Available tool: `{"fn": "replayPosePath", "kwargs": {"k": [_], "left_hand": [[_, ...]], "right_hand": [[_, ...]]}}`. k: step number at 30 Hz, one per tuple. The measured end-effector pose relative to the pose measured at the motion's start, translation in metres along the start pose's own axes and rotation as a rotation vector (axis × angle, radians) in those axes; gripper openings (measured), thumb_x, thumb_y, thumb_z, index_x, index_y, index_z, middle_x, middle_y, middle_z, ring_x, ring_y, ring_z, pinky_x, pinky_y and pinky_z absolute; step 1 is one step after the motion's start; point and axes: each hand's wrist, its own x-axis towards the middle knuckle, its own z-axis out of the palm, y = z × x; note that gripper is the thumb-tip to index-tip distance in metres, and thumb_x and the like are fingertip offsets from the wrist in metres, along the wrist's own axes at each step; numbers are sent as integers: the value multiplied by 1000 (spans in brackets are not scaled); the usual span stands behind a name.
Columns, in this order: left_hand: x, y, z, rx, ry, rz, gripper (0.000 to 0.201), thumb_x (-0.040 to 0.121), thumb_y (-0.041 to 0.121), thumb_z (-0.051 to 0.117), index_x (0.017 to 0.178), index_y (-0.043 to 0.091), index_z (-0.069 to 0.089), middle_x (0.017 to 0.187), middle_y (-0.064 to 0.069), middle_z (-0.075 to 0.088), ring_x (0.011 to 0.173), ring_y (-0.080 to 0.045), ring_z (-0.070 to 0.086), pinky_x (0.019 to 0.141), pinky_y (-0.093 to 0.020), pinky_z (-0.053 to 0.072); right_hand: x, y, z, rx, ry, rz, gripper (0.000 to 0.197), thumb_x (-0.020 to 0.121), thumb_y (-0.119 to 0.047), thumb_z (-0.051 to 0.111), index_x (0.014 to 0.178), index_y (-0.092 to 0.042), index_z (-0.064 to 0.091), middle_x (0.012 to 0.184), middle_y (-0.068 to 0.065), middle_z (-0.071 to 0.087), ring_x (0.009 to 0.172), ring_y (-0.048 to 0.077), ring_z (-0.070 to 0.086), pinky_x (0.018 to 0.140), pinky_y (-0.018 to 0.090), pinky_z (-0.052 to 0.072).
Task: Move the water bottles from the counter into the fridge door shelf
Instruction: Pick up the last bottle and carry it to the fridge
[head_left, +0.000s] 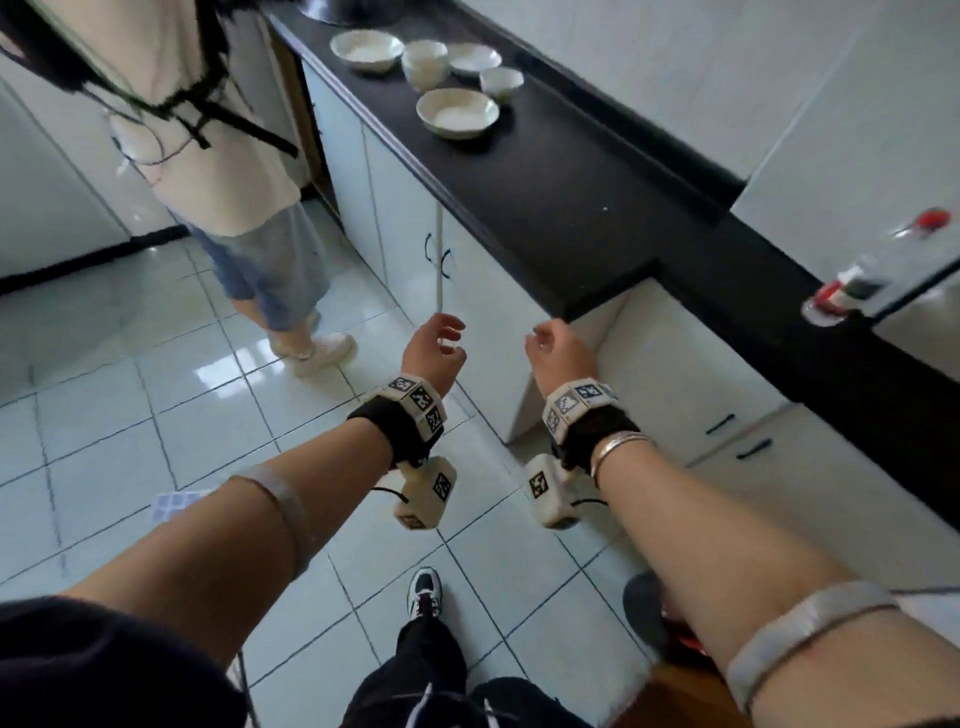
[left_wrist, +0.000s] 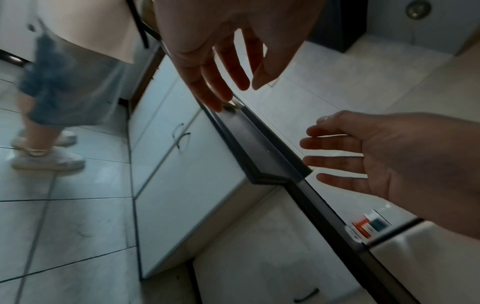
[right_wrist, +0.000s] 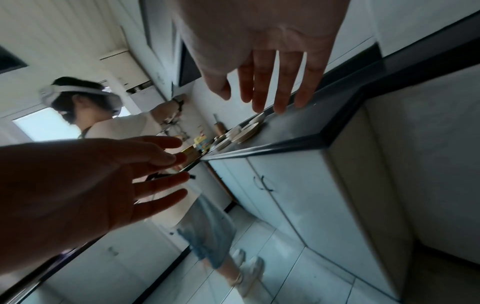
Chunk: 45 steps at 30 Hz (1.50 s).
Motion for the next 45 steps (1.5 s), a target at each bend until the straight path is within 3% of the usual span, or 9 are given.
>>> {"fn": "replayPosePath", "kwargs": {"k": [7, 12, 19, 25, 29, 40, 45], "left_hand": [[63, 47, 75, 50, -224, 95, 31, 84, 4, 51, 113, 15, 55, 105, 1, 56, 90, -17, 57, 76, -29, 47], [91, 79, 132, 59, -360, 163, 30, 83, 0, 53, 111, 9, 57, 97, -2, 56, 89, -20, 58, 82, -29, 49], [117, 122, 223, 90, -519, 231, 29, 84, 2, 53, 111, 12, 56, 103, -2, 58, 91, -18, 58, 86, -32, 50], [142, 168, 323, 106, -600, 293, 31, 81, -1, 51, 108, 12, 57, 96, 0, 56, 81, -16, 55, 73, -27, 46], [163, 199, 392, 109, -619, 330, 30, 81, 1, 53, 107, 14, 58, 96, 0, 58, 80, -17, 56, 67, -26, 44], [214, 246, 506, 144, -676, 318, 28, 84, 3, 54, 110, 11, 55, 106, -5, 60, 85, -17, 57, 67, -27, 44], [232, 247, 523, 189, -732, 318, 29, 85, 3, 54, 112, 13, 54, 107, -4, 59, 88, -15, 57, 60, -18, 44]], "right_hand": [[43, 33, -50, -46, 234, 140, 25, 91, -24, 53, 110, -10, 61, 111, 8, 69, 103, 26, 62, 77, 25, 42], [65, 64, -89, -19, 370, 265, 24, 90, -24, 53, 109, -10, 62, 111, 7, 69, 104, 25, 62, 84, 29, 45], [102, 124, -151, 1, 497, 407, 26, 90, -24, 55, 111, -10, 58, 116, 7, 66, 108, 25, 61, 86, 29, 44], [150, 181, -218, 3, 608, 464, 35, 89, -25, 57, 121, -13, 51, 128, 5, 57, 116, 22, 55, 89, 29, 42], [192, 218, -264, 17, 722, 467, 41, 83, -23, 65, 119, -11, 50, 123, 11, 56, 111, 28, 56, 87, 33, 45], [298, 277, -320, 154, 738, 530, 77, 69, -28, 78, 133, -15, 37, 129, 9, 52, 115, 26, 55, 97, 38, 47], [315, 284, -323, 179, 751, 601, 65, 72, -29, 75, 125, -17, 39, 119, 6, 58, 107, 26, 60, 87, 32, 43]]}}
